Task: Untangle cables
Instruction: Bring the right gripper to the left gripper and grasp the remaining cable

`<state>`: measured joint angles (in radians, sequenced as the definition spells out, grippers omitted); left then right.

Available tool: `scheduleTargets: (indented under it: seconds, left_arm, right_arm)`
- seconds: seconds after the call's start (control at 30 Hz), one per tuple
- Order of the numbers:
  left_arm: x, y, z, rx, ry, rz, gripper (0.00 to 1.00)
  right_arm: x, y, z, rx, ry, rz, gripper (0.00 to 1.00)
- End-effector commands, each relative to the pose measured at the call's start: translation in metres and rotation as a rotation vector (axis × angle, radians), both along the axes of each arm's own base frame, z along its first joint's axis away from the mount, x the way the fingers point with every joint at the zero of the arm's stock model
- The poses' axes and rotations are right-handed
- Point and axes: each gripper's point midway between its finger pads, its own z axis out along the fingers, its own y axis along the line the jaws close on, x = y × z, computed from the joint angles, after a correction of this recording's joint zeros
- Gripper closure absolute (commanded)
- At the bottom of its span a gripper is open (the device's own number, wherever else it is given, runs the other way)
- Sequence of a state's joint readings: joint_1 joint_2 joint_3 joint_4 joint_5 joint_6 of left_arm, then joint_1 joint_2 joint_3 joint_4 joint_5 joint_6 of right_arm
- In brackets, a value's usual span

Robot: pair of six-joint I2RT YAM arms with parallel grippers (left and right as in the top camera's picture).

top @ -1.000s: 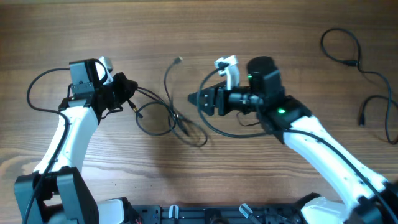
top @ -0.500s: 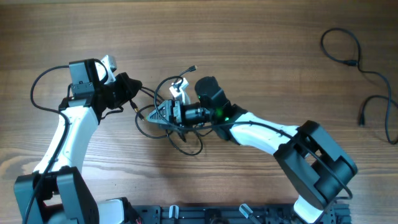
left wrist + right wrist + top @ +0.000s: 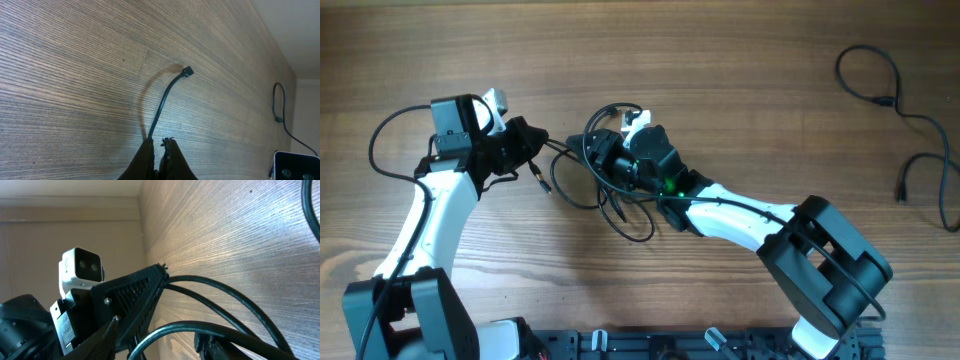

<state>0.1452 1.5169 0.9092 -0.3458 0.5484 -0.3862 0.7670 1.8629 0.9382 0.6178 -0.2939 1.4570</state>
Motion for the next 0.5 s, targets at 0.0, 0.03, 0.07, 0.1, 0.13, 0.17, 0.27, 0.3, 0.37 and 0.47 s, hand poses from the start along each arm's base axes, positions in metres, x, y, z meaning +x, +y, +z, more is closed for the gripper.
scheduleTargets:
  seconds: [0.0, 0.03, 0.07, 0.1, 0.13, 0.17, 0.27, 0.3, 0.37, 0.47]
  left_arm:
    - [-0.001, -0.002, 0.0, -0.007, -0.007, -0.02, 0.96]
    - [-0.001, -0.002, 0.0, -0.007, -0.007, -0.02, 0.96]
    - [-0.001, -0.002, 0.0, -0.007, -0.007, -0.02, 0.96]
    - [-0.001, -0.002, 0.0, -0.007, -0.007, -0.02, 0.96]
    - [-0.001, -0.002, 0.0, -0.007, -0.007, -0.02, 0.96]
    - [-0.001, -0.002, 0.0, -0.007, -0.007, -0.02, 0.96]
    - [-0.001, -0.002, 0.0, -0.007, -0.007, -0.02, 0.96]
    - [-0.001, -0.002, 0.0, -0.007, -0.007, -0.02, 0.96]
    - [0.0, -0.002, 0.0, -0.006, -0.01, -0.02, 0.96]
    - [0.0, -0.002, 0.0, -0.006, -0.012, -0.021, 0.96]
  right_arm:
    - [0.01, -0.002, -0.004, -0.015, -0.021, -0.041, 0.48]
    - [0.013, -0.005, -0.004, -0.016, -0.02, -0.065, 0.48]
    - [0.016, -0.007, -0.004, -0.009, -0.004, -0.094, 0.48]
    - [0.017, -0.007, -0.004, 0.006, 0.022, -0.108, 0.47]
    - [0.017, -0.007, -0.004, 0.011, 0.031, -0.11, 0.46]
    - [0.017, -0.007, -0.004, 0.01, 0.031, -0.112, 0.46]
    - [0.013, -0.003, -0.005, 0.009, 0.033, -0.105, 0.48]
    - [0.008, 0.0, -0.005, 0.014, 0.04, -0.098, 0.48]
    - [0.001, 0.007, -0.005, 0.024, 0.058, -0.091, 0.48]
    - [-0.001, 0.01, -0.005, 0.045, 0.092, -0.105, 0.47]
